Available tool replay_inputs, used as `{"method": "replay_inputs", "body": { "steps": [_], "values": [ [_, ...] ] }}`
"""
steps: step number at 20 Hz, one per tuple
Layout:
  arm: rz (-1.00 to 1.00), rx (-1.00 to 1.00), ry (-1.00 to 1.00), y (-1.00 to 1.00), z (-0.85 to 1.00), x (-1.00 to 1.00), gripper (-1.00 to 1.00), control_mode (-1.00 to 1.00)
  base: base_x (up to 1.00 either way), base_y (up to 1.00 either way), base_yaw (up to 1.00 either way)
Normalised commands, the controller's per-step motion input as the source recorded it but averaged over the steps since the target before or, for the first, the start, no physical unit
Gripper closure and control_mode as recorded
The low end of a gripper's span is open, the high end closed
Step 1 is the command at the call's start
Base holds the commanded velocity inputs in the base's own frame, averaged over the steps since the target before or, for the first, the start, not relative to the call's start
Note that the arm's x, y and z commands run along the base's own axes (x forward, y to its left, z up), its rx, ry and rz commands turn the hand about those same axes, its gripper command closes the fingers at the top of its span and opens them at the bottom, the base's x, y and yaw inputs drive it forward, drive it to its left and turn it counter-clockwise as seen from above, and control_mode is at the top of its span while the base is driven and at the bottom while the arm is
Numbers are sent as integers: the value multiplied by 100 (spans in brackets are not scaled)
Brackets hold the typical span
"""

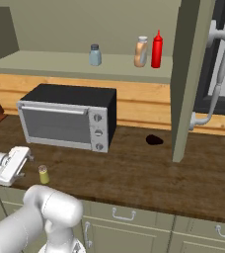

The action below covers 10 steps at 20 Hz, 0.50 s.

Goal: Put the shaker and condiment bottle from the counter next to their counterparts in the cabinet.

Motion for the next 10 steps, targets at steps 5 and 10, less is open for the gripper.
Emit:
{"method": "replay_inputs", "body": {
  "steps": [5, 10],
  "values": [
    [5, 11, 0, 0, -4, 10, -100, -100, 0, 0, 0],
    [9, 4, 1, 1, -35, 1, -100, -100, 0, 0, 0]
  ]
}}
